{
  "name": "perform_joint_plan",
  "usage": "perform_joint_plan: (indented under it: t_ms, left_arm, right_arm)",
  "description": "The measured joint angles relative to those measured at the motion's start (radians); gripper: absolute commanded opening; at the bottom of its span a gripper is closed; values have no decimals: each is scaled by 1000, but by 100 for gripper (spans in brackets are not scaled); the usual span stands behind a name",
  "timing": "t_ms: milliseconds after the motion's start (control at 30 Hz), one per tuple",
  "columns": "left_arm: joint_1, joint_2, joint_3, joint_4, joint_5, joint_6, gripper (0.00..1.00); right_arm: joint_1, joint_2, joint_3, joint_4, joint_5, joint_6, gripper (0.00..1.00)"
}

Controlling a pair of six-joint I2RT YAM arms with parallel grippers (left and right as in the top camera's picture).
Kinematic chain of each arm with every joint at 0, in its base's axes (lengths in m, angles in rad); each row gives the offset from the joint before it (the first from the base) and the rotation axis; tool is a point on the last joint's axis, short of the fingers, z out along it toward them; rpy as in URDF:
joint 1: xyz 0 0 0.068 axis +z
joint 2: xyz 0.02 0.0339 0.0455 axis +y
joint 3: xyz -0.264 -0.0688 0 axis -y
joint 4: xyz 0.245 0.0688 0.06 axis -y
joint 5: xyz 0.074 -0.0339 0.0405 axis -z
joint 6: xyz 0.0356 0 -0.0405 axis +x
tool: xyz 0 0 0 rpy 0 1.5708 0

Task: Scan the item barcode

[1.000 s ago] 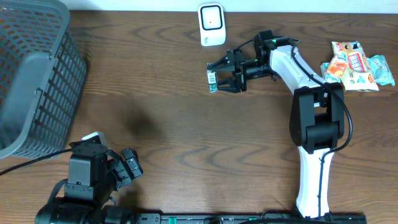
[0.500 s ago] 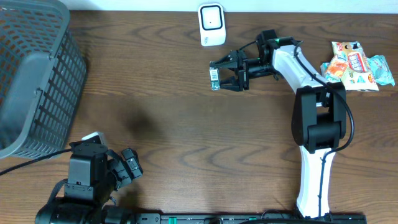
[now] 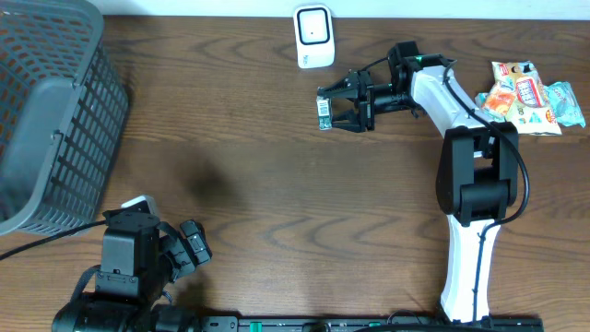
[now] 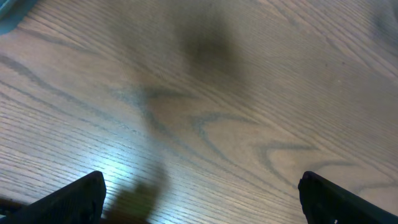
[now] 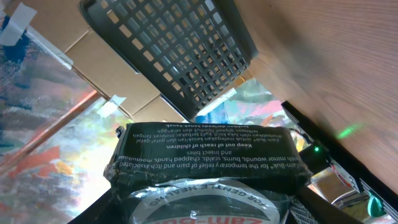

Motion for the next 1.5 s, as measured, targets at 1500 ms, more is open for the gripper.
perform_joint_plan:
  t_ms: [1500]
  left_arm:
    - [0, 0, 0, 0, 0, 0, 98]
  right_arm:
    - [360, 21, 318, 389, 1763, -251, 91]
